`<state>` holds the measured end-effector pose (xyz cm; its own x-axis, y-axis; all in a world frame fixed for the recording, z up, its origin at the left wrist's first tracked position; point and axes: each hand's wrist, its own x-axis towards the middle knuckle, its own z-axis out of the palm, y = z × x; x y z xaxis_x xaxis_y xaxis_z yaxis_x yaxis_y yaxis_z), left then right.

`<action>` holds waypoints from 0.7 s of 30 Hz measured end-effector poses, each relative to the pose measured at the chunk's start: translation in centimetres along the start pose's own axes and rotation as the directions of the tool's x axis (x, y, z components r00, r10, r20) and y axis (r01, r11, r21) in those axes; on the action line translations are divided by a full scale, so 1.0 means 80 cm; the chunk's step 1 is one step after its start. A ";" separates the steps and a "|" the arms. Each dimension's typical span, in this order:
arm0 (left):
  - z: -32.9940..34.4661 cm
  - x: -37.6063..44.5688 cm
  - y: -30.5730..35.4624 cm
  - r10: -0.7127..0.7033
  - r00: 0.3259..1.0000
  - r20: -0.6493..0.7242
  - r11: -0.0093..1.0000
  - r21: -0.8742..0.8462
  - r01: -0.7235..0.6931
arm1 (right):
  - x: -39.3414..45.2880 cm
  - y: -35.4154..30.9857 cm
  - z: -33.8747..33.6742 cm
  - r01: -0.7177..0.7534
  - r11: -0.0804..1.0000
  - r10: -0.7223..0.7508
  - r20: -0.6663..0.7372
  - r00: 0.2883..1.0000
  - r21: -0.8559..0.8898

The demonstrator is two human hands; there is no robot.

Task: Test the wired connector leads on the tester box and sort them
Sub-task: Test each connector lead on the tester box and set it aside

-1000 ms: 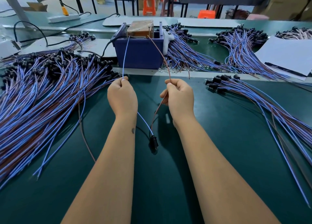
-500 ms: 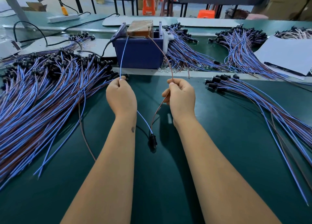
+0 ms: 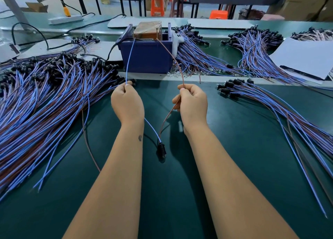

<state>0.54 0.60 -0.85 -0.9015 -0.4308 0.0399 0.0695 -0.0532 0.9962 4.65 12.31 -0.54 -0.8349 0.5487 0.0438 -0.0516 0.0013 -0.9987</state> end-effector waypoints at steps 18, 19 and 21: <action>0.000 0.005 -0.003 -0.021 0.999 -0.047 0.999 -0.051 0.018 | 0.000 0.004 -0.001 0.007 1.000 -0.007 -0.006 1.000 -0.020; 0.000 0.006 -0.003 -0.022 0.998 -0.051 0.998 -0.053 0.020 | 0.000 0.004 -0.001 0.007 1.000 -0.008 -0.006 1.000 -0.021; 0.000 0.006 -0.003 -0.026 0.998 -0.055 0.998 -0.054 0.023 | 0.000 0.003 -0.001 0.006 1.000 -0.006 -0.004 1.000 -0.019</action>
<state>0.11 0.39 -1.08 -0.8780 -0.4786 0.0101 0.0723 -0.1118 0.9911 4.70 12.39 -0.82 -0.8321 0.5523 0.0498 -0.0461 0.0206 -0.9987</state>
